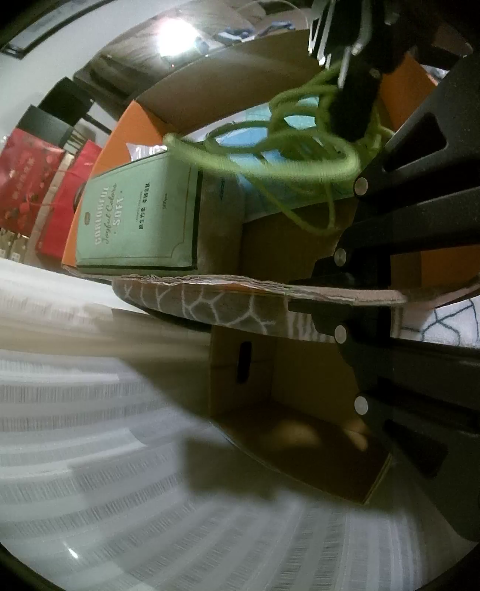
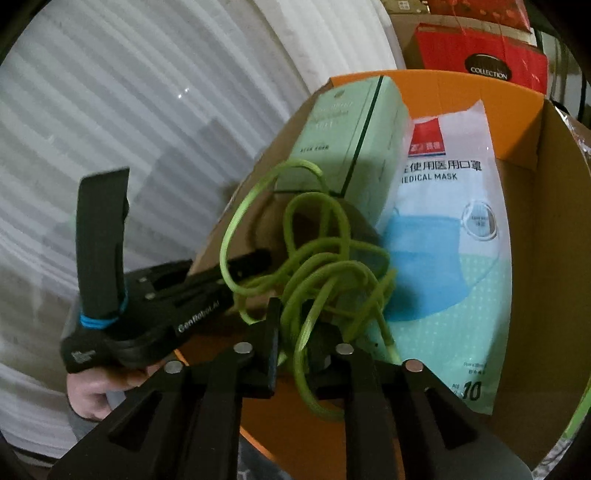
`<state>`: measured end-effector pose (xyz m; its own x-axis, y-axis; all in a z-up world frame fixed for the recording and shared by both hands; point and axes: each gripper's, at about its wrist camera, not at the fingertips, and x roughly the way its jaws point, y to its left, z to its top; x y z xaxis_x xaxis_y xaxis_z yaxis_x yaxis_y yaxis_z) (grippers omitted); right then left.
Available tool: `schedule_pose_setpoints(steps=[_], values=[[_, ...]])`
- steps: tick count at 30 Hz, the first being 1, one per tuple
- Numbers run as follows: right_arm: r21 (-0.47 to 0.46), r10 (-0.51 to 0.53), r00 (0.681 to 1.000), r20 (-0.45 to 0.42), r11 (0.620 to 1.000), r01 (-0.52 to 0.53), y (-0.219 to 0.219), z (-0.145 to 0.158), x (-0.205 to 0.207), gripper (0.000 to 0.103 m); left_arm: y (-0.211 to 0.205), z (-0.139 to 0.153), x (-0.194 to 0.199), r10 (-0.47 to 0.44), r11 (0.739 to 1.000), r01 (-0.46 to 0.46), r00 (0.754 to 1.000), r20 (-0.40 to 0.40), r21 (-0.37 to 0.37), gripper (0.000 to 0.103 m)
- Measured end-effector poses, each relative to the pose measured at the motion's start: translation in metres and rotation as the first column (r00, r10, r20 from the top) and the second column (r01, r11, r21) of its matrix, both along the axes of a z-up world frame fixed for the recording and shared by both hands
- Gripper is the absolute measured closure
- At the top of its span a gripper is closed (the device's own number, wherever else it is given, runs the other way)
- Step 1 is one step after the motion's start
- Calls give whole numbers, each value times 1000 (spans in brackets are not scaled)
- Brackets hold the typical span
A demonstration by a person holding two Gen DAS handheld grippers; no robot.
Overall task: Organize objects
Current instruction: 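Carry the green cable into the box and open the right gripper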
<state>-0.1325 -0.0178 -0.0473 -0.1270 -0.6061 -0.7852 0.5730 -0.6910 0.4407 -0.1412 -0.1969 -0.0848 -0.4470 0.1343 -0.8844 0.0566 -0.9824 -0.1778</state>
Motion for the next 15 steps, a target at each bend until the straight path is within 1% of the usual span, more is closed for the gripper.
schedule_pose_setpoints(steps=[1,3,5,13,15], values=[[10,3,1000,-8,1000,-3,0,1,2,81,0,0,-1,1,1000,-1,1000,1,0,100],[37,3,999,-38,999,-1,2,7,6,59,0,0,-1,0,1000,0,1000,0,-1,100],[58,-1,998,-69,998,5,5,14,11,48,0,0,-1,-1,1000,1,1000,1,-3,100],[56,8,989,-146,998,0,20,46,21,47,0,0,-3,-3,1000,3,1000,2,-5,100],[56,5,987,-162,998,4,24,54,23,43,0,-1,-3,-3,1000,3,1000,2,-5,100]])
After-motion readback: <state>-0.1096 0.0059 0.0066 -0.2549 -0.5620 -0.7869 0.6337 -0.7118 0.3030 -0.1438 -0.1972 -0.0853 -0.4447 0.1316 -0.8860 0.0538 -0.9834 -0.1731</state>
